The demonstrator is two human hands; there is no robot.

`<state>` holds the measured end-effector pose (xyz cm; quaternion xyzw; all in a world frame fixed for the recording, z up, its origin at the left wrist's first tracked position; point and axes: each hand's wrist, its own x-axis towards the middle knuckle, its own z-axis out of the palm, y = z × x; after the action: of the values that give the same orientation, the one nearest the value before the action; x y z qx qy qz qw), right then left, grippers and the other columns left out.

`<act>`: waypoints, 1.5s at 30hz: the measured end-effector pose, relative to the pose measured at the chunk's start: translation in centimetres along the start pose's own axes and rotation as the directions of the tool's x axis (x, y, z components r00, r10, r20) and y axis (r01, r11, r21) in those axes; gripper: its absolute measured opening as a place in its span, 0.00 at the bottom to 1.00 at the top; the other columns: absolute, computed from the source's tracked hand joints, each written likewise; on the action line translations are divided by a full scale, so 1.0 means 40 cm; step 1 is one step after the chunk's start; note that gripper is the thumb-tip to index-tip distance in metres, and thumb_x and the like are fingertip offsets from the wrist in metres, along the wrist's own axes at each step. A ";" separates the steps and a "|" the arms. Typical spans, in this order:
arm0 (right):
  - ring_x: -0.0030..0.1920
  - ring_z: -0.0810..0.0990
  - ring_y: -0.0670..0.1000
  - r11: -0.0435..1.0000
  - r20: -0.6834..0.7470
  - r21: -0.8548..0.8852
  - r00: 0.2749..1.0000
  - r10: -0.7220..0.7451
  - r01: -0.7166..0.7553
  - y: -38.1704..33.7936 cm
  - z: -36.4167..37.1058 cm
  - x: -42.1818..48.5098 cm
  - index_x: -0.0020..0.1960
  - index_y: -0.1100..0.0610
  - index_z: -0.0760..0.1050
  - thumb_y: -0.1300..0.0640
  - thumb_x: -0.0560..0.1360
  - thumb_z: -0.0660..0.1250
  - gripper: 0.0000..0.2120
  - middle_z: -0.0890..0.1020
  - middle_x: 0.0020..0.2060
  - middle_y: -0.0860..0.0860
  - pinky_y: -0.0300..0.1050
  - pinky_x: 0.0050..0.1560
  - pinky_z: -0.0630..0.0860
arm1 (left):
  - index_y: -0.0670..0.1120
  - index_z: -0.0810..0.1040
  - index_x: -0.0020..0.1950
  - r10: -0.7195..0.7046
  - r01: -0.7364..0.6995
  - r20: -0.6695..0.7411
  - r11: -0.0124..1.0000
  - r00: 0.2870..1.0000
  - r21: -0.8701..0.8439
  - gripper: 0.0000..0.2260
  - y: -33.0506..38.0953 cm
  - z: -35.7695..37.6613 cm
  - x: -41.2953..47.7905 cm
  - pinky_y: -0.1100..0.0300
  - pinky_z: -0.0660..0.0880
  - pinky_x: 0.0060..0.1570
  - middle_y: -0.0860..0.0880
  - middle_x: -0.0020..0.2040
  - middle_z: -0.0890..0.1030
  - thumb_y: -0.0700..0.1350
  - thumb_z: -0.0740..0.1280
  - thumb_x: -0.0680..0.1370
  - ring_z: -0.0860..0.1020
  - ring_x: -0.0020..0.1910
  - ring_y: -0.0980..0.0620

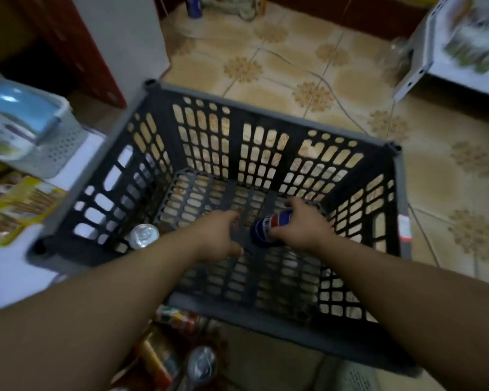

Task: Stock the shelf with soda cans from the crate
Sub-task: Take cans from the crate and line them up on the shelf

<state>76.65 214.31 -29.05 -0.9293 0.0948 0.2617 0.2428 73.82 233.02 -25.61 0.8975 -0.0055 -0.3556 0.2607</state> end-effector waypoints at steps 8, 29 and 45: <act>0.48 0.78 0.45 0.767 0.039 0.471 0.859 -0.511 0.435 -0.313 -0.226 -0.529 0.68 0.44 0.65 0.61 0.66 0.76 0.35 0.72 0.51 0.42 0.35 0.37 0.79 | 0.52 0.68 0.65 0.086 -0.224 -0.347 0.898 0.934 -0.380 0.33 0.056 -0.136 -0.587 0.63 0.77 0.53 0.55 0.57 0.76 0.39 0.77 0.65 0.77 0.54 0.61; 0.54 0.80 0.55 0.192 -0.112 0.720 0.386 -0.916 0.667 -0.925 -0.188 -1.549 0.70 0.48 0.64 0.60 0.72 0.73 0.31 0.78 0.58 0.55 0.53 0.53 0.80 | 0.57 0.65 0.65 -0.248 -0.579 -0.908 0.706 0.337 -0.408 0.33 -0.089 -0.227 -1.744 0.68 0.77 0.44 0.52 0.56 0.78 0.35 0.74 0.69 0.79 0.51 0.58; 0.60 0.73 0.50 0.135 -0.036 0.551 0.185 -0.982 0.823 -1.353 0.052 -1.640 0.74 0.45 0.57 0.63 0.71 0.74 0.40 0.73 0.57 0.46 0.53 0.61 0.72 | 0.51 0.67 0.71 -0.553 0.608 -0.830 0.686 0.079 -0.399 0.26 -0.611 -0.357 -2.038 0.42 0.61 0.68 0.49 0.71 0.70 0.64 0.51 0.78 0.69 0.68 0.47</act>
<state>36.70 265.33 26.05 -0.6391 -0.4826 0.1790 0.5715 17.80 276.69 23.38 0.8638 0.4855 0.1312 0.0314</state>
